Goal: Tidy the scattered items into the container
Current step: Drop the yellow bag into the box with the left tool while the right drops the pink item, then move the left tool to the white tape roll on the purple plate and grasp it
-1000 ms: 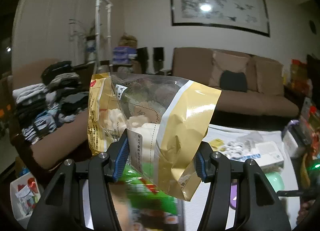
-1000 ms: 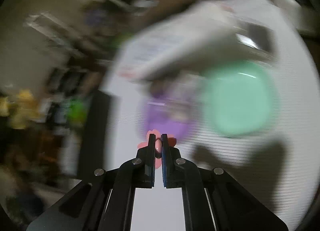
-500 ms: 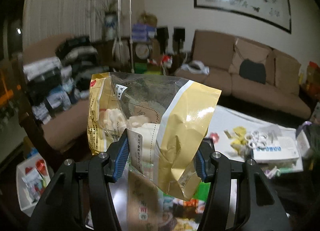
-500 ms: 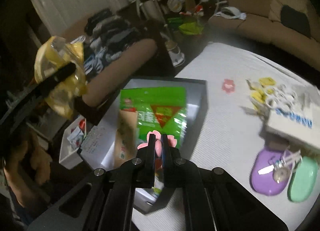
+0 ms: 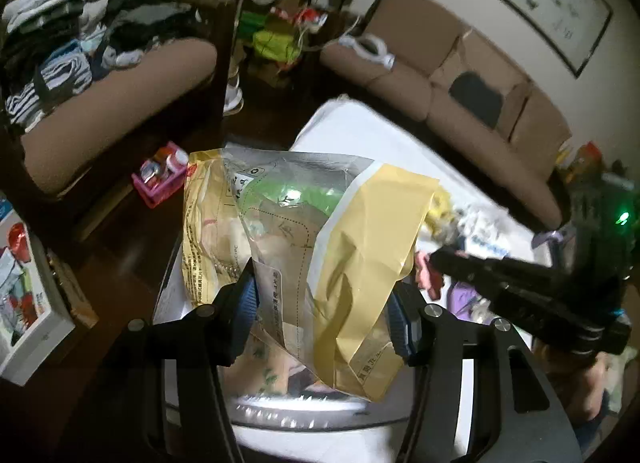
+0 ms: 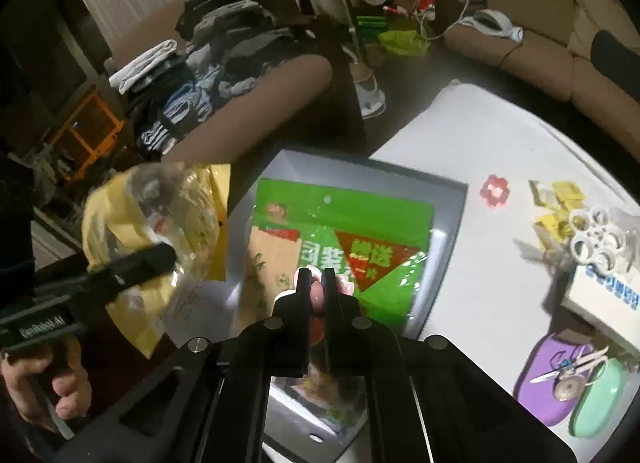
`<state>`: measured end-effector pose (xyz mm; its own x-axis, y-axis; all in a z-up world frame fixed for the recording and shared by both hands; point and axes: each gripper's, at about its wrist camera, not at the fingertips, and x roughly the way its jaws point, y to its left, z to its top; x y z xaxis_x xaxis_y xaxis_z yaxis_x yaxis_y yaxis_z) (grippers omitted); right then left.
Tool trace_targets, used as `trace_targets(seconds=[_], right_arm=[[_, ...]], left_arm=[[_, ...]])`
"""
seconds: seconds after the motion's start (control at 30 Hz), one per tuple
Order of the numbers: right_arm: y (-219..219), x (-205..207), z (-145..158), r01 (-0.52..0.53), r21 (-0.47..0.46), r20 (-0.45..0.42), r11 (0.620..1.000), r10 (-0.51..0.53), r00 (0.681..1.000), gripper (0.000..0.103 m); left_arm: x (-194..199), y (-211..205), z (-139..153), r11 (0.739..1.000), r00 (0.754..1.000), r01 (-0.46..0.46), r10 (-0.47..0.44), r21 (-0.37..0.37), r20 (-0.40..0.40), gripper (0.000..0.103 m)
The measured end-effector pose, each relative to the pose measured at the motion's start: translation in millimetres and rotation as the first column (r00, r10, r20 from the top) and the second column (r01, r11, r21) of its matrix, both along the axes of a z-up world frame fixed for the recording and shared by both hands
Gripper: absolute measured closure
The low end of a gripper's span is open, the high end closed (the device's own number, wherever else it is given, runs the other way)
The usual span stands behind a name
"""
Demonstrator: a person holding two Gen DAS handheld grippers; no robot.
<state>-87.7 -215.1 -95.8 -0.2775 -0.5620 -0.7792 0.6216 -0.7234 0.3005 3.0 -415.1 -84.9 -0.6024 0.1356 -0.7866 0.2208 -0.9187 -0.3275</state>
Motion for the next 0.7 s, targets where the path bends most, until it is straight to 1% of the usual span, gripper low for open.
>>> trace_targets(seconds=[0.03, 0.07, 0.1, 0.13, 0.17, 0.2, 0.23, 0.3, 0.33, 0.37, 0.4, 0.47, 0.5, 0.57, 0.6, 0.63, 0.67, 0.7], right_arm=[[-1, 1, -1, -0.010, -0.007, 0.011, 1.000, 0.010, 1.000, 0.098], [-2, 3, 0, -0.018, -0.014, 0.019, 1.000, 0.019, 1.000, 0.098], [-2, 3, 0, -0.019, -0.018, 0.022, 1.000, 0.020, 1.000, 0.098], [0, 3, 0, -0.016, -0.018, 0.021, 1.000, 0.016, 1.000, 0.094], [3, 3, 0, -0.007, -0.005, 0.018, 1.000, 0.007, 1.000, 0.087], [6, 3, 0, 0.004, 0.006, 0.014, 1.000, -0.004, 1.000, 0.068], [14, 2, 1, 0.028, 0.016, 0.000, 0.999, -0.028, 1.000, 0.056], [36, 3, 5, 0.050, 0.010, -0.023, 0.999, -0.050, 0.998, 0.056], [46, 3, 6, 0.055, 0.009, -0.025, 0.998, -0.055, 0.998, 0.056], [65, 3, 6, 0.075, 0.011, -0.030, 0.997, -0.074, 0.997, 0.056], [81, 3, 6, 0.098, 0.015, -0.035, 0.995, -0.097, 0.995, 0.055], [124, 3, 4, 0.171, 0.028, -0.039, 0.985, -0.170, 0.985, 0.053], [158, 4, 0, 0.230, 0.034, -0.034, 0.973, -0.229, 0.973, 0.052], [205, 7, -7, 0.309, 0.045, -0.024, 0.950, -0.308, 0.951, 0.051], [242, 11, -15, 0.372, 0.055, -0.014, 0.927, -0.372, 0.928, 0.051], [261, 14, -19, 0.405, 0.058, -0.005, 0.913, -0.405, 0.914, 0.051], [293, 18, -28, 0.457, 0.065, 0.018, 0.887, -0.459, 0.888, 0.051], [314, 20, -35, 0.493, 0.071, 0.033, 0.867, -0.496, 0.868, 0.051]], left_arm=[[0, 3, -4, 1.000, 0.999, 0.011, -0.011, -0.010, 0.033, 0.049], [-1, 8, -7, 0.999, 0.996, 0.027, -0.023, -0.045, 0.081, 0.048], [0, 11, -9, 0.996, 0.994, 0.026, -0.016, -0.088, 0.106, 0.044], [0, 14, -6, 0.989, 0.993, 0.000, 0.017, -0.148, 0.113, 0.035], [0, 15, -2, 0.987, 0.995, -0.019, 0.035, -0.161, 0.095, 0.026], [4, 16, 4, 0.988, 0.997, -0.040, 0.050, -0.152, 0.065, 0.023], [10, 13, 13, 0.992, 0.998, -0.060, 0.062, -0.110, 0.016, 0.018], [21, 12, 27, 0.997, 0.996, -0.067, 0.065, -0.042, -0.063, 0.010], [23, 13, 32, 0.998, 0.994, -0.064, 0.061, -0.025, -0.093, 0.004], [26, 14, 36, 0.998, 0.991, -0.053, 0.051, -0.015, -0.123, 0.001], [25, 14, 39, 0.999, 0.990, -0.042, 0.040, -0.012, -0.134, 0.001], [19, 22, 41, 1.000, 0.993, -0.013, 0.011, -0.017, -0.117, 0.001], [13, 28, 41, 1.000, 0.994, 0.000, -0.003, -0.024, -0.105, 0.001], [0, 51, 39, 0.998, 0.996, 0.041, -0.045, -0.047, -0.075, 0.001], [-5, 67, 40, 0.996, 0.995, 0.067, -0.071, -0.055, -0.066, 0.001], [-13, 87, 38, 0.991, 0.991, 0.117, -0.120, -0.061, -0.060, 0.001], [-19, 105, 36, 0.985, 0.985, 0.159, -0.163, -0.064, -0.053, 0.001], [-26, 125, 32, 0.975, 0.976, 0.210, -0.213, -0.070, -0.040, 0.001]])
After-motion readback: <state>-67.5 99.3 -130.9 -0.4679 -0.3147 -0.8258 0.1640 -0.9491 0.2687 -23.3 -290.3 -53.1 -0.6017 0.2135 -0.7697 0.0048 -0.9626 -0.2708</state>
